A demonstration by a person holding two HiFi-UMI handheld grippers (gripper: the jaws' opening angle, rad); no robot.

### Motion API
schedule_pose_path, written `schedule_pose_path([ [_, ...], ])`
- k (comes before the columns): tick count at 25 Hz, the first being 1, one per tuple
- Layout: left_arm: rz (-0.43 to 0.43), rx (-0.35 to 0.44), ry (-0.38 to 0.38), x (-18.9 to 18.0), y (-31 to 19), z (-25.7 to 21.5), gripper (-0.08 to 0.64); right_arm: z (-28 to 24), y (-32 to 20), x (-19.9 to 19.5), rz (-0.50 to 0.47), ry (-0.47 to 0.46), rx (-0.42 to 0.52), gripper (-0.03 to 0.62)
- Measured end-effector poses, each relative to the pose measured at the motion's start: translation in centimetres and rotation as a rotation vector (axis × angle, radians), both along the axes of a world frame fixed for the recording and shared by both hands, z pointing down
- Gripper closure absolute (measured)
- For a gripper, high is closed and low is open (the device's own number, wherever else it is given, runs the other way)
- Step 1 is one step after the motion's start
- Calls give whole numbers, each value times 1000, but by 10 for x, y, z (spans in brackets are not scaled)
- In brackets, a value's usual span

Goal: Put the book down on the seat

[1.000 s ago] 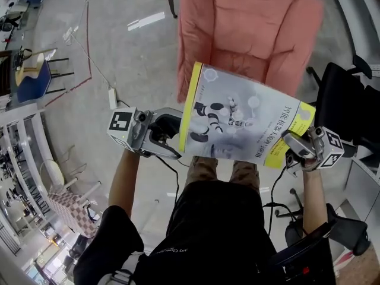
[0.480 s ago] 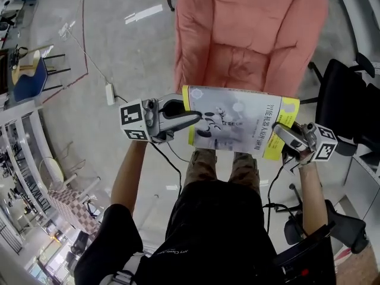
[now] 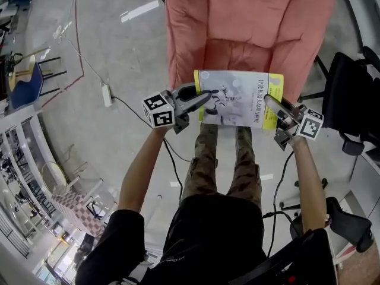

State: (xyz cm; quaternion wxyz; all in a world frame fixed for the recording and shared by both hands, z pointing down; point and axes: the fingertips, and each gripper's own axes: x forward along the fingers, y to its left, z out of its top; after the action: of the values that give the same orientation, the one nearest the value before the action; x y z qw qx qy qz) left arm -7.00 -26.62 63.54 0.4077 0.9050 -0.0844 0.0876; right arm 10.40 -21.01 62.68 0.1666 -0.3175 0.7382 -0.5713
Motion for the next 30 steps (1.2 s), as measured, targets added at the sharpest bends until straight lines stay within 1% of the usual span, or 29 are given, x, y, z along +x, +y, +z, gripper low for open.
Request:
schedule_pose_path([
  [3, -19, -14, -43, -1, -19, 59, 436, 61, -18, -1, 26, 38, -23, 480],
  [5, -30, -14, -62, -1, -31, 92, 433, 94, -29, -3, 39, 61, -6, 476],
  [7, -40, -5, -79, 0, -37, 112, 429, 113, -35, -3, 54, 77, 8, 468],
  [12, -107, 2, -116, 7, -49, 150, 414, 162, -34, 7, 126, 74, -78, 454],
  [14, -142, 0, -126, 10, -50, 165, 409, 174, -36, 9, 128, 98, -57, 449],
  [16, -170, -3, -124, 13, -52, 175, 408, 180, -40, 10, 136, 113, -36, 441],
  [17, -183, -7, -120, 14, -53, 179, 410, 184, -41, 10, 147, 115, -43, 433],
  [21, -230, -30, -124, 11, -49, 199, 407, 207, -35, 9, 171, 125, -85, 425],
  [23, -258, -38, -132, 10, -45, 211, 403, 226, -29, 12, 182, 122, -137, 422],
  [24, -273, -39, -134, 9, -44, 212, 402, 228, -28, 12, 182, 121, -151, 423],
  [27, -308, -30, -159, 7, -47, 194, 397, 206, -35, 10, 174, 145, -133, 416],
  [29, -337, -26, -192, 7, -52, 191, 391, 209, -34, 14, 213, 167, -172, 408],
  [30, -356, -26, -207, 7, -56, 197, 388, 216, -36, 17, 230, 177, -185, 407],
])
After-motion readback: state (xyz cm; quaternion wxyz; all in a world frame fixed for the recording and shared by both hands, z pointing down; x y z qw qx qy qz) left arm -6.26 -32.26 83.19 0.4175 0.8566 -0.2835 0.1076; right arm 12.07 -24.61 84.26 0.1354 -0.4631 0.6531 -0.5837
